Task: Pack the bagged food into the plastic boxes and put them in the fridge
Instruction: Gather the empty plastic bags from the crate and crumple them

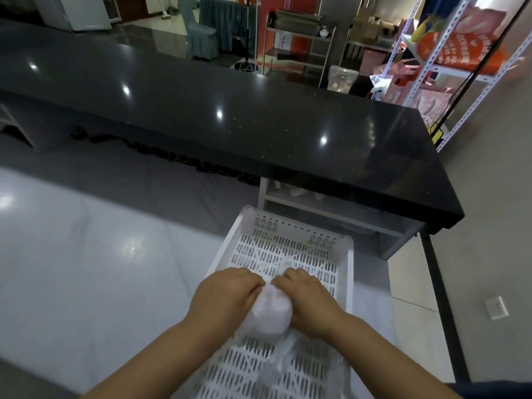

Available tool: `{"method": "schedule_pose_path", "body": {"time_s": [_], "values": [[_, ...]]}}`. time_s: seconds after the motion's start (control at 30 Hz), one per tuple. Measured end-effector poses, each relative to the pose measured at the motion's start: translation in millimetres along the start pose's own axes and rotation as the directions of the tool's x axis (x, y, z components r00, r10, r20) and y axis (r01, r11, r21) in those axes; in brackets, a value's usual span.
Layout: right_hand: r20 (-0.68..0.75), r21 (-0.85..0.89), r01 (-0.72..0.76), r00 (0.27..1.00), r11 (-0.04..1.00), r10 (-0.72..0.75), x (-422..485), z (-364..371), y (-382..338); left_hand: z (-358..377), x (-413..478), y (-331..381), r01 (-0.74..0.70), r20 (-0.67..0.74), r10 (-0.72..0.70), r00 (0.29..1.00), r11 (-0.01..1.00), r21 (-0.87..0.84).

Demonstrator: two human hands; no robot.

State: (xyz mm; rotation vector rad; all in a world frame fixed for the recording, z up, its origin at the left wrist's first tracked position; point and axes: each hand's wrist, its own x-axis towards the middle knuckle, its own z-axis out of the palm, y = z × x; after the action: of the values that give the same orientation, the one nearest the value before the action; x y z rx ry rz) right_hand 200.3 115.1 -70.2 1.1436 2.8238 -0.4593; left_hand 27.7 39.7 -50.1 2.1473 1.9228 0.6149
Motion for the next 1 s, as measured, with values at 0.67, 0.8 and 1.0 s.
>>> {"method": "schedule_pose_path", "body": {"time_s": [0.67, 0.8, 1.0], "values": [[-0.340, -0.139, 0.175, 0.916, 0.975, -0.212, 79.7, -34.8, -200.3, -128.1, -167.1, -148.9, 0.413, -0.349, -0.298, 0.889, 0.851, 0.325], [-0.311, -0.140, 0.260, 0.904, 0.955, -0.292, 98.4, -18.7, -295.1, -165.2, -242.1, -200.7, 0.523, -0.400, -0.400, 0.825, 0.810, 0.268], [-0.244, -0.197, 0.403, 0.863, 0.894, -0.443, 137.0, 25.2, -447.8, -217.2, -367.4, -280.3, 0.616, -0.455, -0.458, 0.763, 0.728, 0.301]]}}
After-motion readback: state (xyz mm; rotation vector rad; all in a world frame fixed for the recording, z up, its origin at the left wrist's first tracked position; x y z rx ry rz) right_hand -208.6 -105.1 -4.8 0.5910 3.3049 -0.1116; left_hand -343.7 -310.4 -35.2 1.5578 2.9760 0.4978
